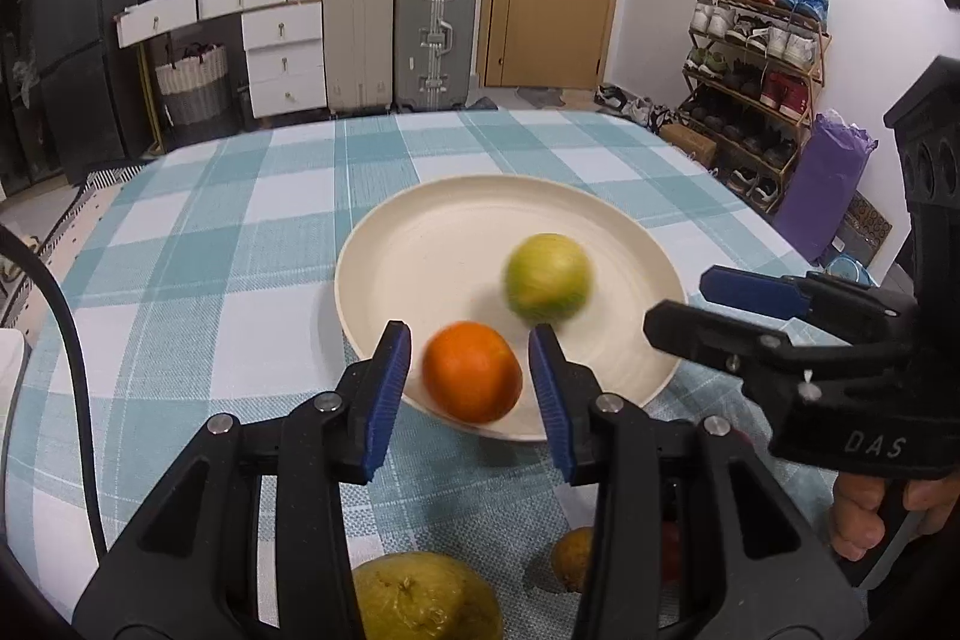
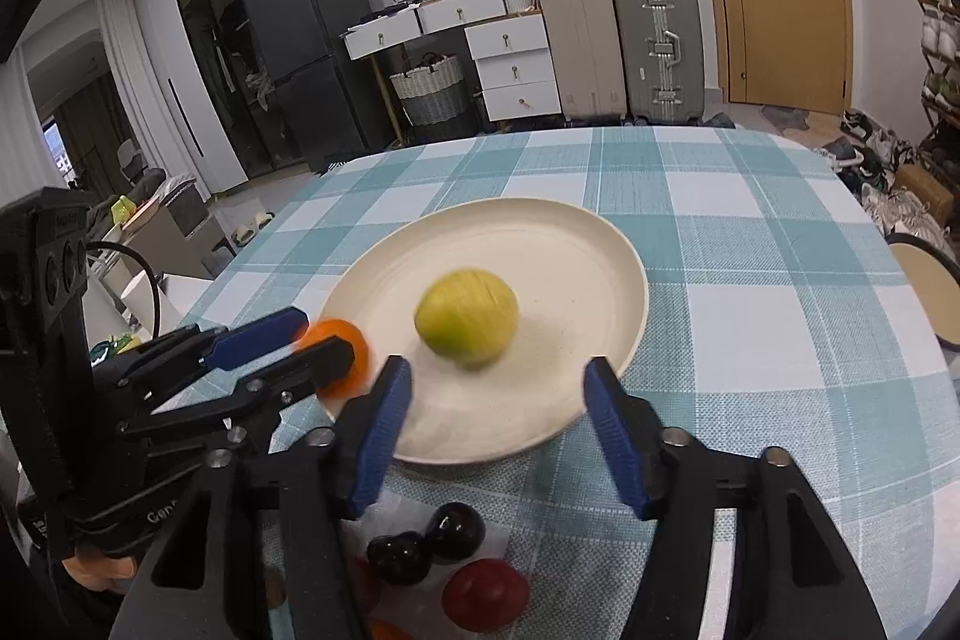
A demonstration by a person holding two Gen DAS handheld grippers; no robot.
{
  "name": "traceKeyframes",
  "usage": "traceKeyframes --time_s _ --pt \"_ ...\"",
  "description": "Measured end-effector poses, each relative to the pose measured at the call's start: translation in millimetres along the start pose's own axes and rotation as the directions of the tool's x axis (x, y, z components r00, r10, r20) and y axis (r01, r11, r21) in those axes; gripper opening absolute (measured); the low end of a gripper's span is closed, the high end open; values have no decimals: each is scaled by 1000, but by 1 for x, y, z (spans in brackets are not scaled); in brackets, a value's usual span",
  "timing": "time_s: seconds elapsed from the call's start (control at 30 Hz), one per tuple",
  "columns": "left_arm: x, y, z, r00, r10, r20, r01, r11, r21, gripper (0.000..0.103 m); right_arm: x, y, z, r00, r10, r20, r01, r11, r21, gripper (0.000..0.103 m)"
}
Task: Organize fruits
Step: 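Withdraw both tools from the plate toward the remaining fruits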
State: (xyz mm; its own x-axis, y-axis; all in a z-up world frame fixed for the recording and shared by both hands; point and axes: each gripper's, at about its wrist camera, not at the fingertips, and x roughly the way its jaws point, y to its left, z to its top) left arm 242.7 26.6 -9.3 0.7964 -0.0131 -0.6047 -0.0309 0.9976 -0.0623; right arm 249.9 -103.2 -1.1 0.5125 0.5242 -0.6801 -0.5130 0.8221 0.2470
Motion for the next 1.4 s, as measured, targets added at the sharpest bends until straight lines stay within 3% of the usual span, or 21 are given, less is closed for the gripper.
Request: traceKeyframes --time_s 0.1,0.27,0.33,0.43,0.67,1.03,1.4 --pt "-6 3 0 1000 1 7 -1 1000 -10 47 -8 0 -2 1000 -21 14 21 1000 -6 86" --pt "-29 10 -3 998 26 51 -25 1000 -19 84 -22 -4 -6 998 -51 24 51 999 -3 103" --pt "-40 13 -3 997 25 70 -23 999 -24 87 -30 -6 -8 998 -58 35 57 998 3 103" --pt "-58 16 -7 996 48 82 -47 999 -20 103 -39 -8 -12 998 -57 41 56 998 17 103" --pt "-91 22 -27 995 71 75 -71 997 3 103 -55 -2 -25 998 -62 28 62 998 12 103" --pt "-123 20 -55 998 50 44 -50 999 7 103 -74 16 -54 997 -79 0 79 997 -17 103" --pt "-116 8 -68 1000 24 -1 -24 999 32 103 -68 24 -75 997 -56 -48 55 998 -29 103"
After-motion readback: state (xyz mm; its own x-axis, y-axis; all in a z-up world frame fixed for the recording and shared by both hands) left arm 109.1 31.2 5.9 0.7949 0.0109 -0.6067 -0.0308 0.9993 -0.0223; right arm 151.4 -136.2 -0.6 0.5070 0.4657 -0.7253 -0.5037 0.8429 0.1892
